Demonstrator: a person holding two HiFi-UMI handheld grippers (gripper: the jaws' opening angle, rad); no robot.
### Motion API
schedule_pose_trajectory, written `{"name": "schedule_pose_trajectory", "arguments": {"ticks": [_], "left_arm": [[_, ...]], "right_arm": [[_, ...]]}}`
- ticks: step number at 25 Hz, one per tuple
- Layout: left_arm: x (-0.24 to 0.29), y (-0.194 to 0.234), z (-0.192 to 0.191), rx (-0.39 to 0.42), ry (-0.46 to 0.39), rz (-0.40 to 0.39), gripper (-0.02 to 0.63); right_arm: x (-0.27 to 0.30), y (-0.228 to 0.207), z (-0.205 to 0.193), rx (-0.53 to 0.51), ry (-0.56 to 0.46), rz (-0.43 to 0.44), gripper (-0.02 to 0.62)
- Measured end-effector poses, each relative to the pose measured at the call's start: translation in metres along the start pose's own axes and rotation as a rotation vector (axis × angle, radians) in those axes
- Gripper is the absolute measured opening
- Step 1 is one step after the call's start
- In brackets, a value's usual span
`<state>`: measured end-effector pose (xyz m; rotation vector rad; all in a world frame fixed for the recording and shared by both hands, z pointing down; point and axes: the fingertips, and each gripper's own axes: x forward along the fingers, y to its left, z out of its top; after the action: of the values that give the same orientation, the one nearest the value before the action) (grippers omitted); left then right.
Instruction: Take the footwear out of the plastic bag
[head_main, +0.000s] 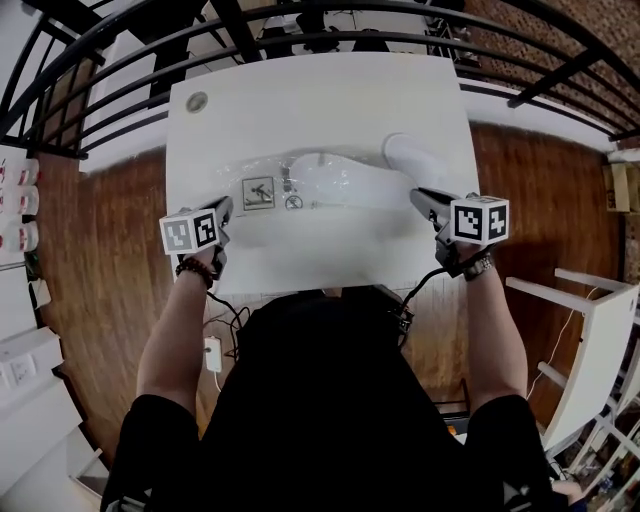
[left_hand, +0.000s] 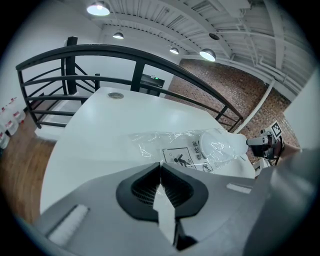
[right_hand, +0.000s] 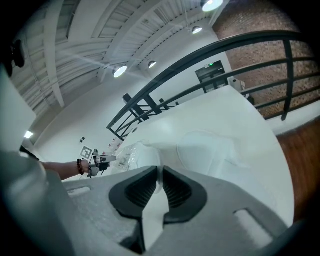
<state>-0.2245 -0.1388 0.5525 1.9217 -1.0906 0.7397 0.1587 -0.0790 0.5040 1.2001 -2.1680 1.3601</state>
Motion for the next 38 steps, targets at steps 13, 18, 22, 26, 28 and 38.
{"name": "schedule_pose_trajectory", "arguments": {"ticks": [13,18,22,26,28,38], "left_arm": [[0.002,0.004,-0.003,-0.01,-0.001,0.006,0.018],[0.004,0.012,-0.006,-0.015,0.005,0.011,0.018],[0.005,0.011,-0.008,-0.015,0.007,0.013,0.018],[0.004,0.01,-0.008,-0.016,0.009,0.016,0.018],[0.003,0.011,-0.009,-0.017,0.01,0.019,0.018],[0.002,0.013,-0.008,-0.022,0.007,0.035,0.018]], "right_arm": [[-0.057,-0.032,-0.003,0.054,-0.147,-0.034,0.023],[-0.073,-0.041,-0.002,0.065,-0.216,-0.044,0.021],[-0.088,-0.049,-0.002,0.108,-0.272,-0.041,0.02],[-0.103,-0.062,-0.002,0.168,-0.331,-0.065,0.018],[-0.107,-0.069,-0.005,0.196,-0.35,-0.075,0.018],[-0.115,-0.097,-0.027,0.288,-0.331,-0.169,0.023]]}}
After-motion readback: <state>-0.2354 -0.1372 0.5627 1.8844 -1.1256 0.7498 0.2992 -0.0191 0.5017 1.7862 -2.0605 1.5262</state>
